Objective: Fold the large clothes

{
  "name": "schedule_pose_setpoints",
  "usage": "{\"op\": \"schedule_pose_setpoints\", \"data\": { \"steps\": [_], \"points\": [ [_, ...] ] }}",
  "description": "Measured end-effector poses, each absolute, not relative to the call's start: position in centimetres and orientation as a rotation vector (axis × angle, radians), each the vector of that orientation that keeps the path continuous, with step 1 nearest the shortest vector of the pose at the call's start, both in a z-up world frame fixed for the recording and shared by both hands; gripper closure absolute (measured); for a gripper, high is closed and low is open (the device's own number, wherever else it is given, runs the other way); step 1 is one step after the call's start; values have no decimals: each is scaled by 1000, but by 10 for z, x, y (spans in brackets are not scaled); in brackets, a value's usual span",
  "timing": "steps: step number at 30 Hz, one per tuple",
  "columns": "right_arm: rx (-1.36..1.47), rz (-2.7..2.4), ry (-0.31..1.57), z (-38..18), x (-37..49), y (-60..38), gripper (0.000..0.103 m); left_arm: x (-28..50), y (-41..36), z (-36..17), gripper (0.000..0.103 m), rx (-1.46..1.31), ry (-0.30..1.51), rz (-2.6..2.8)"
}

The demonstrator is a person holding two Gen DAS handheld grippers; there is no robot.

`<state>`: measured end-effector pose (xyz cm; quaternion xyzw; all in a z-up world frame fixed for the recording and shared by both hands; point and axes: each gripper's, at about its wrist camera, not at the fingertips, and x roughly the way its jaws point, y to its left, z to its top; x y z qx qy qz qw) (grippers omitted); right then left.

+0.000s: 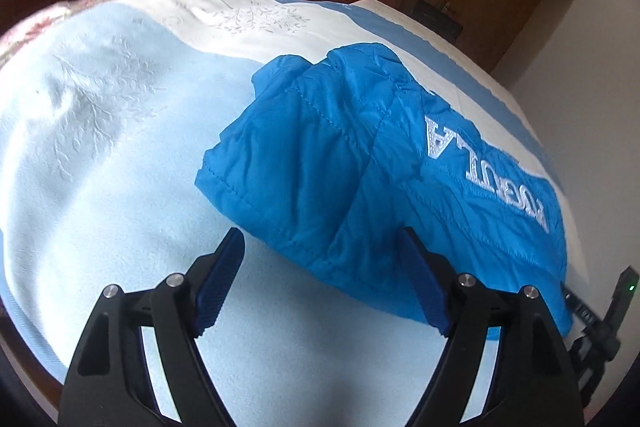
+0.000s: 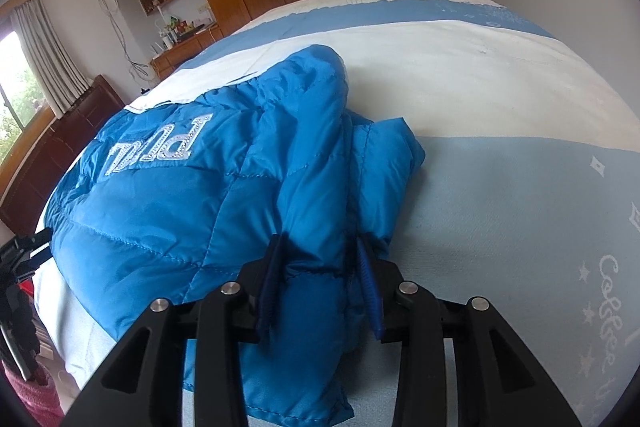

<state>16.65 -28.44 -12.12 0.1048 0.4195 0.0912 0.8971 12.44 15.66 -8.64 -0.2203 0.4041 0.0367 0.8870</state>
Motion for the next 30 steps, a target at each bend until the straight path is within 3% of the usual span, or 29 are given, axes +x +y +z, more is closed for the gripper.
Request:
{"op": "schedule_pose_setpoints", "data": {
  "steps": [19,20,24,26,30],
  "points": [
    [212,211,911,-117,175,-285,66,181,205,-122,20,-817,811,-32],
    [211,215,915,-117,175,-285,66,182,205,-122,22,-822,807,-24],
    [212,230,933,-117,179,-286,66,180,206,-127,49,-869,791,-15],
    [212,235,941,-117,180,-287,65,175,205,-128,58,-889,784,-21],
    [207,236,951,-117,184,-289,64,171,201,-130,63,-854,783,-28]
  ]
}}
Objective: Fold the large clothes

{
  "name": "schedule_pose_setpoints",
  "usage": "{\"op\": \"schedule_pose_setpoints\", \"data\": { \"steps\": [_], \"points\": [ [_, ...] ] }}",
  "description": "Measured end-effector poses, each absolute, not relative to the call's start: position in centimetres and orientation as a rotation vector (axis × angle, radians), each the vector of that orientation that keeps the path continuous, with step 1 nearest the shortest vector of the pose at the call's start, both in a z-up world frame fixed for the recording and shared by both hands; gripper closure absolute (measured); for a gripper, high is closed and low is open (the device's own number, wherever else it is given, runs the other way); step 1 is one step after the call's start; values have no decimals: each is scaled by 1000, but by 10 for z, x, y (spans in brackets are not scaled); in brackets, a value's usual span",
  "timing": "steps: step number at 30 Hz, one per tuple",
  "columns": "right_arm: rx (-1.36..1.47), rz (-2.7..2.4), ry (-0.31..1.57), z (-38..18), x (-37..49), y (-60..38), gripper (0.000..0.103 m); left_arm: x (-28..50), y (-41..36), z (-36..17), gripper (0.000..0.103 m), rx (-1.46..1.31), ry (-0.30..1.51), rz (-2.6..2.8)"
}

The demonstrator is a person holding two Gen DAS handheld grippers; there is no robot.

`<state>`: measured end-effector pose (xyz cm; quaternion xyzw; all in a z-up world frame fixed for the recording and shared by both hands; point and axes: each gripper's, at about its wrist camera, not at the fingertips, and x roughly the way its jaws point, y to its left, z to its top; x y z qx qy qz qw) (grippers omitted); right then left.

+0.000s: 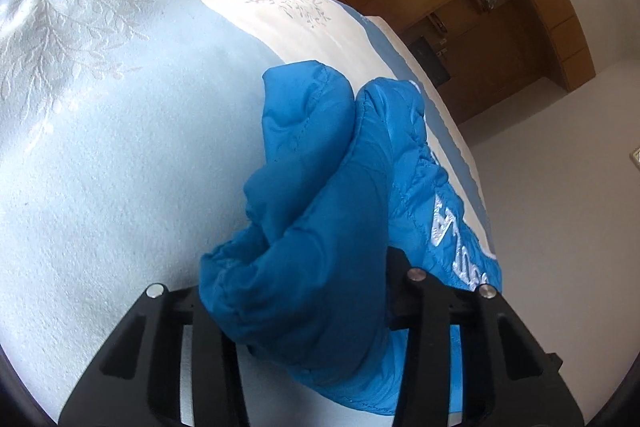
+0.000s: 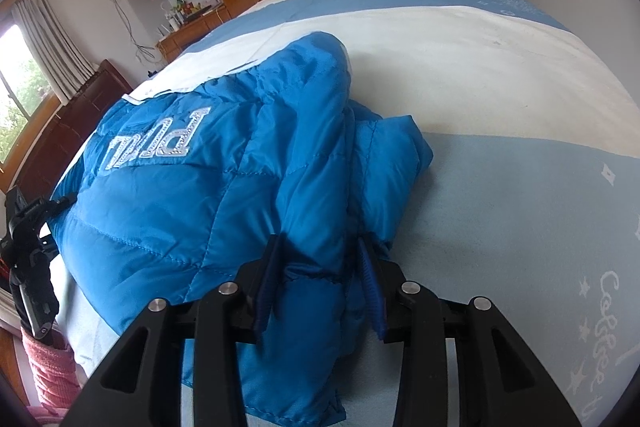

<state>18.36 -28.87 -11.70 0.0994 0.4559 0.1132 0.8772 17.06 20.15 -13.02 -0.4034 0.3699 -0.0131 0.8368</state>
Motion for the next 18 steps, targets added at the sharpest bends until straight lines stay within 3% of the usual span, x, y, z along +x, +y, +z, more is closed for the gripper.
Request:
{"op": "schedule_pose_setpoints", "data": {
  "steps": [18],
  "points": [
    [204,234,915,-121,180,-290,62,174,203,-139,64,-823,761,-50]
  ]
}}
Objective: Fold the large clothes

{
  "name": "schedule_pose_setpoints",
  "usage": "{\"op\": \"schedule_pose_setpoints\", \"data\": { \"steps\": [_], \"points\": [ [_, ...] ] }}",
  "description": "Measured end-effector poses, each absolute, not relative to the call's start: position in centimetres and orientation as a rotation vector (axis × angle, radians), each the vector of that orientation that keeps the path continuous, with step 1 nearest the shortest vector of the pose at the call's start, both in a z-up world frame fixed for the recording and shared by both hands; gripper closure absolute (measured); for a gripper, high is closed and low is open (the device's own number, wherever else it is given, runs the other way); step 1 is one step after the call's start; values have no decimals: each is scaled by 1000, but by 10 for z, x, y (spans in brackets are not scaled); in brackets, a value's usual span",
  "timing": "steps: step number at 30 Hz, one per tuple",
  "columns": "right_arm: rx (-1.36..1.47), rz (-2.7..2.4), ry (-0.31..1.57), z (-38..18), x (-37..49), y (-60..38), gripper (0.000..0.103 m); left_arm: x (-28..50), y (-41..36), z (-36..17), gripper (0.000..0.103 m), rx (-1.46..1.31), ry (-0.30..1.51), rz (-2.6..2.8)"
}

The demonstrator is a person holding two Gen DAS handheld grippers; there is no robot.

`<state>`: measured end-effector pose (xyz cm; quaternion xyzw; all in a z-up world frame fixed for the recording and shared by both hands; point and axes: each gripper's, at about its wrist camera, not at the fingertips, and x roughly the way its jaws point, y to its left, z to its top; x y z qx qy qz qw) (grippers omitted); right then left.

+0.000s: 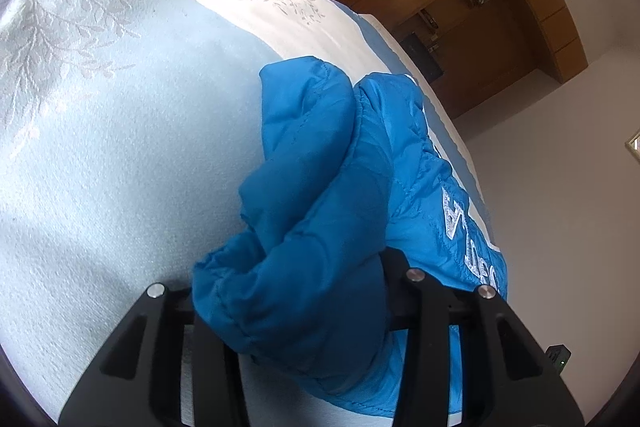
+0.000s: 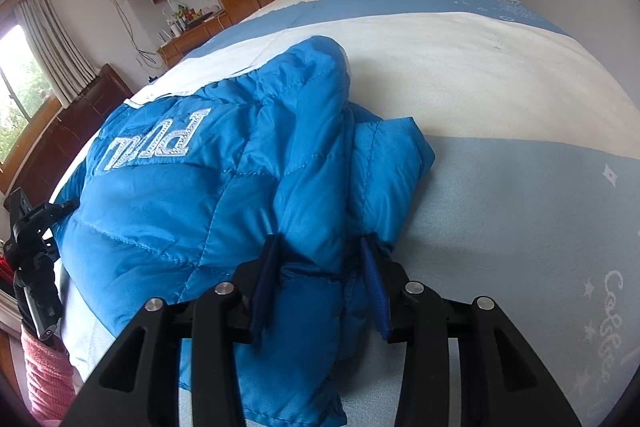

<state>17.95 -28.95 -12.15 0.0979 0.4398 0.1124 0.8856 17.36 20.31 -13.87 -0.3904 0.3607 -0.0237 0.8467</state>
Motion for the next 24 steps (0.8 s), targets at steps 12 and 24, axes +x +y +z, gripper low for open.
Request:
{"op": "schedule_pose_setpoints", "data": {
  "steps": [12,24],
  "points": [
    [213,240,920,-80,182,-309,62,150,158,-60,73,-610,646,-6],
    [192,233,868,-35,164,-326,62,153,-8,38,73,-181,557,-154]
  ]
}}
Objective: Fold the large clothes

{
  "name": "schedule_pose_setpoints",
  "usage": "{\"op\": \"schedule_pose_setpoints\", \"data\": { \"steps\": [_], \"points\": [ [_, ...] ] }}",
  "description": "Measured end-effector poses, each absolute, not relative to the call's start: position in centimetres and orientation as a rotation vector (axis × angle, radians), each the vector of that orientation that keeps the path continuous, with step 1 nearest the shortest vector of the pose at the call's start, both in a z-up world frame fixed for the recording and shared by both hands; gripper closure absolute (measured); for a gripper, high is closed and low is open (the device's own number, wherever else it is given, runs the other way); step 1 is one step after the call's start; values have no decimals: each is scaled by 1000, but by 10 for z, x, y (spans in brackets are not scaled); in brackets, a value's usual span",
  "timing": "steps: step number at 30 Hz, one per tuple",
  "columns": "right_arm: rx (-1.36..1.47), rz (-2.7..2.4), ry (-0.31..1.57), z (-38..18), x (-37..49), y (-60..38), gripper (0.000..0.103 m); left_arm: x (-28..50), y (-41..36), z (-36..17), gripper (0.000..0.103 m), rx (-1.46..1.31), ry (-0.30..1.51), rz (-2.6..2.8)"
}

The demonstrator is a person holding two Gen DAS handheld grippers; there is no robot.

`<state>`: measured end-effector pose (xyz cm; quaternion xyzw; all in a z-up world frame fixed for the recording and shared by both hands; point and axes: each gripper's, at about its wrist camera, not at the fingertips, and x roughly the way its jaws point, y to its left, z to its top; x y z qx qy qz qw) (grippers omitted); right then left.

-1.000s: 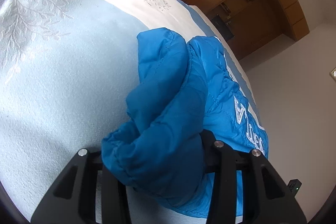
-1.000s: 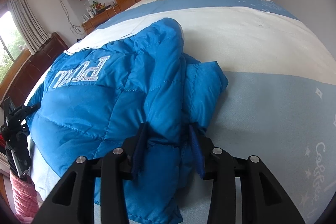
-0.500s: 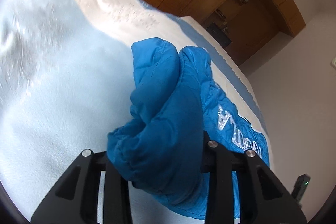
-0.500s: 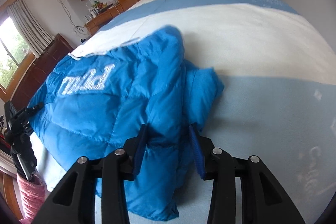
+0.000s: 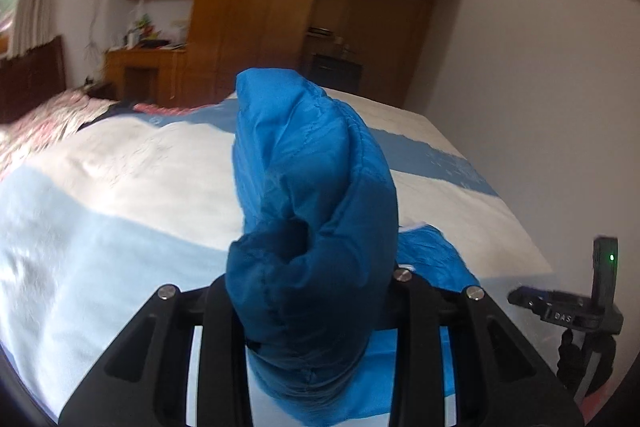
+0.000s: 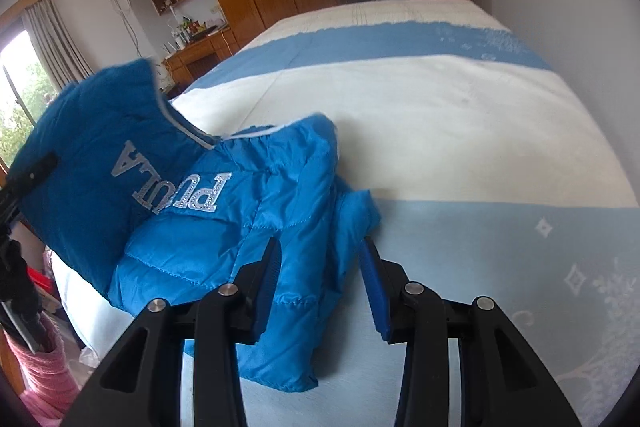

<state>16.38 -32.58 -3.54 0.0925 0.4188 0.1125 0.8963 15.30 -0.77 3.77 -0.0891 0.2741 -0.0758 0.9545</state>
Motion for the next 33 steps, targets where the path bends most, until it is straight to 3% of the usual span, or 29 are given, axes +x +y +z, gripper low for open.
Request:
{"op": "schedule_pose_setpoints", "data": {
  "steps": [10,33],
  "points": [
    [206,200,868,-33,151,-339,62,192,-118,10,73,6,683,-335],
    [205,203,935,-49,162,-338,62,192,-127,-63,71,18,806,-450]
  ]
}}
